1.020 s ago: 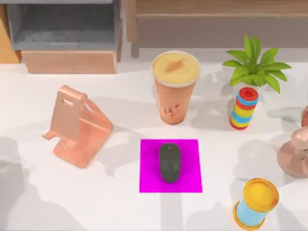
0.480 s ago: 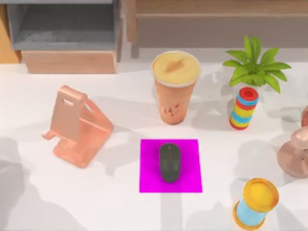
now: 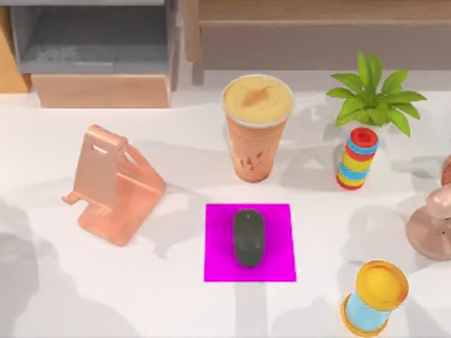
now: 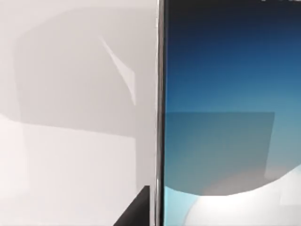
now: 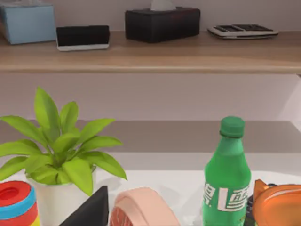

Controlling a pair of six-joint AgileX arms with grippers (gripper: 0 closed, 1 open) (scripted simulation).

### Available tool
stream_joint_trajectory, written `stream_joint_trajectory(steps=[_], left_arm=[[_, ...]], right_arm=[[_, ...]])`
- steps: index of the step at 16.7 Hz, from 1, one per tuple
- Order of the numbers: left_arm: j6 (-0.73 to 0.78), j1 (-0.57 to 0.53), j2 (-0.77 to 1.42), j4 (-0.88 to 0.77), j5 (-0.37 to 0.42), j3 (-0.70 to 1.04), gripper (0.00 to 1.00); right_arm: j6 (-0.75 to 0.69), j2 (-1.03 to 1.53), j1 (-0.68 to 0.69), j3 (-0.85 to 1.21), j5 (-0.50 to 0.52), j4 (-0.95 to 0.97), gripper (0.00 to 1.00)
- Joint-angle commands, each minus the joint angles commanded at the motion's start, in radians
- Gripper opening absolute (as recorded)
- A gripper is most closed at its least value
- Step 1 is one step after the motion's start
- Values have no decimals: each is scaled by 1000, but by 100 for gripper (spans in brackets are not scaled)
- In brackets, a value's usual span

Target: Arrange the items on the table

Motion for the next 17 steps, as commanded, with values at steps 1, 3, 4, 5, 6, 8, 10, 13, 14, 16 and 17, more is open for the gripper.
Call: stream_joint_trajectory(steps=[1,3,4,5,6,8,10,13,14,16,17], left_arm=[[0,0,-3,-3,0,2,0],[0,0,-3,-3,0,2,0],[2,0,2,0,0,-1,0],[0,-1,0,1,0,-1,0],[-7,-6,-10,8,4,-2,0],[-37,-33,-47,40,18,-18,0],[-86,-80,-104,95,43,-48,0],[-185,-172,-221,206,90,-111,0],[-224,-206,-268,249,107,-135,0],[-307,-279,-367,342,142,-188,0],[-349,-317,-419,390,160,-215,0]], right_arm=[[0,0,0,0,0,0,100],[0,0,0,0,0,0,100],[0,0,0,0,0,0,100],[0,0,0,0,0,0,100],[0,0,0,0,0,0,100],[0,0,0,0,0,0,100],[0,0,0,0,0,0,100],[0,0,0,0,0,0,100],[0,0,0,0,0,0,100],[0,0,0,0,0,0,100],[0,0,0,0,0,0,100]])
